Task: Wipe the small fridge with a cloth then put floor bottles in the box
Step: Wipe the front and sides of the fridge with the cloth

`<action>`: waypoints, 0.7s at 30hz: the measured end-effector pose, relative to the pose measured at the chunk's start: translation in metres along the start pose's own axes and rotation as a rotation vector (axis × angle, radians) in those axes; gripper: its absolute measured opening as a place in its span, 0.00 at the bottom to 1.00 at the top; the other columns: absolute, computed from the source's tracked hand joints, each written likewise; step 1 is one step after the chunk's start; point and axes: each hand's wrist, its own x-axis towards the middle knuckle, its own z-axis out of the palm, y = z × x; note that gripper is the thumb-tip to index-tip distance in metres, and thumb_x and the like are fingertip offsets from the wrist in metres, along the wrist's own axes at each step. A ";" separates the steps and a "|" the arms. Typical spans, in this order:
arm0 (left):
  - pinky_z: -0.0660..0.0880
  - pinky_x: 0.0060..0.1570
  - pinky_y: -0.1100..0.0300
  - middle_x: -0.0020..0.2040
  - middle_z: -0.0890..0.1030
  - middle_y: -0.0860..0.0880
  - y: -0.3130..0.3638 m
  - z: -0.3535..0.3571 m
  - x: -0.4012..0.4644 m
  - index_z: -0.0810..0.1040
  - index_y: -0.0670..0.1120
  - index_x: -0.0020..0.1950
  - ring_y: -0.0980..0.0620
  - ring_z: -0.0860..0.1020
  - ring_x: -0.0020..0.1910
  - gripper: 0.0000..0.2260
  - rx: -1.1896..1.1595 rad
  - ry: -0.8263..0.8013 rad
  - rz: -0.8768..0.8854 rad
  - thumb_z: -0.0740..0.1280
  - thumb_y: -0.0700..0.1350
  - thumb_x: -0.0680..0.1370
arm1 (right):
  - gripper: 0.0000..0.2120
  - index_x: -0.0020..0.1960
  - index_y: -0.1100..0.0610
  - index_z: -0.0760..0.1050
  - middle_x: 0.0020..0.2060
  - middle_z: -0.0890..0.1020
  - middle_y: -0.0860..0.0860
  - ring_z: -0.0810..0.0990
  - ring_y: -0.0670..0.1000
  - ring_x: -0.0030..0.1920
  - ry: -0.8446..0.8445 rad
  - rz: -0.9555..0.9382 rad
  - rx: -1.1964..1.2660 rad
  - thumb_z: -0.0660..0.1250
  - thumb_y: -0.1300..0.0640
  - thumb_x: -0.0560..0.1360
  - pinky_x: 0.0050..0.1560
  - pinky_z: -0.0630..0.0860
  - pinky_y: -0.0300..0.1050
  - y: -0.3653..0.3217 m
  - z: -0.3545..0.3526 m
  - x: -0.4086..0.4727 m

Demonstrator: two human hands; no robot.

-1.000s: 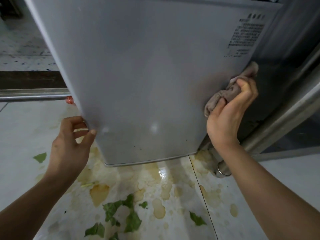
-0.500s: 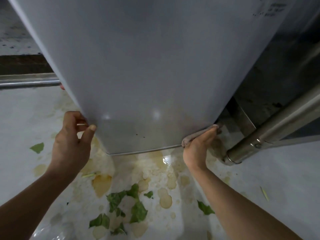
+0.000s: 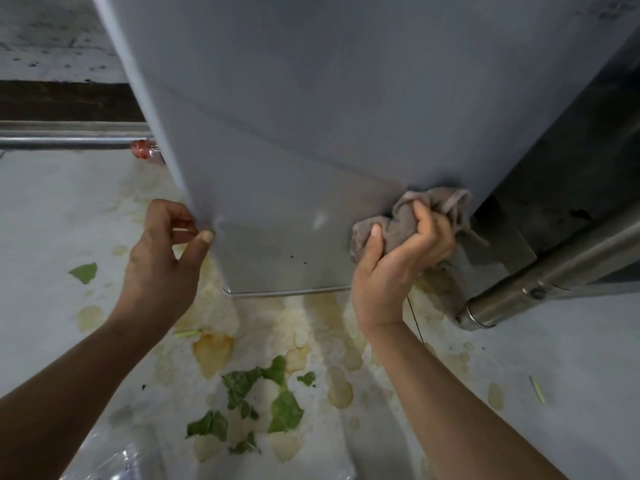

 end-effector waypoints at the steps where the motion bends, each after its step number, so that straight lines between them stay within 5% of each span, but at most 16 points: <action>1: 0.72 0.46 0.52 0.45 0.74 0.59 0.000 0.000 0.000 0.64 0.52 0.51 0.53 0.76 0.49 0.07 0.004 0.001 0.001 0.63 0.45 0.78 | 0.19 0.62 0.67 0.66 0.57 0.68 0.66 0.63 0.54 0.61 -0.068 -0.024 -0.013 0.67 0.64 0.74 0.68 0.59 0.40 0.005 0.002 -0.012; 4: 0.70 0.45 0.55 0.44 0.73 0.62 0.002 0.000 -0.001 0.65 0.51 0.51 0.58 0.75 0.45 0.07 -0.007 0.013 -0.002 0.63 0.44 0.78 | 0.24 0.60 0.59 0.64 0.52 0.70 0.66 0.67 0.60 0.55 -0.342 -0.115 -0.096 0.72 0.66 0.69 0.60 0.69 0.46 0.015 0.004 -0.043; 7: 0.69 0.43 0.57 0.43 0.74 0.61 0.003 -0.001 0.000 0.66 0.51 0.51 0.64 0.75 0.43 0.07 -0.026 0.007 -0.025 0.64 0.44 0.77 | 0.22 0.56 0.62 0.69 0.48 0.72 0.65 0.74 0.62 0.49 -0.456 -0.190 -0.154 0.75 0.68 0.67 0.49 0.78 0.55 0.016 -0.001 -0.045; 10: 0.71 0.41 0.58 0.43 0.76 0.59 0.004 -0.007 0.006 0.69 0.49 0.50 0.61 0.77 0.41 0.08 -0.080 -0.015 -0.081 0.67 0.44 0.76 | 0.16 0.54 0.66 0.74 0.49 0.73 0.64 0.75 0.59 0.50 -0.388 -0.219 -0.008 0.74 0.64 0.70 0.53 0.77 0.50 -0.002 -0.011 -0.019; 12: 0.72 0.38 0.63 0.44 0.78 0.56 0.002 -0.011 0.010 0.72 0.48 0.49 0.63 0.78 0.39 0.07 -0.126 -0.039 -0.120 0.69 0.43 0.75 | 0.19 0.56 0.64 0.70 0.49 0.73 0.63 0.74 0.56 0.52 -0.255 -0.253 0.106 0.74 0.60 0.71 0.58 0.72 0.41 -0.017 -0.010 0.001; 15: 0.70 0.37 0.67 0.44 0.80 0.54 -0.002 -0.012 0.010 0.75 0.48 0.48 0.63 0.78 0.39 0.05 -0.114 -0.074 -0.140 0.69 0.42 0.75 | 0.20 0.55 0.60 0.65 0.52 0.72 0.63 0.73 0.56 0.54 -0.139 -0.245 0.145 0.73 0.58 0.71 0.59 0.70 0.41 -0.035 -0.001 0.003; 21: 0.70 0.35 0.72 0.41 0.78 0.57 -0.003 -0.011 0.010 0.74 0.49 0.46 0.66 0.76 0.36 0.03 -0.203 -0.117 -0.161 0.67 0.42 0.76 | 0.10 0.56 0.55 0.67 0.52 0.66 0.55 0.71 0.59 0.46 -0.379 -0.681 -0.158 0.62 0.63 0.76 0.47 0.71 0.53 -0.003 0.023 -0.054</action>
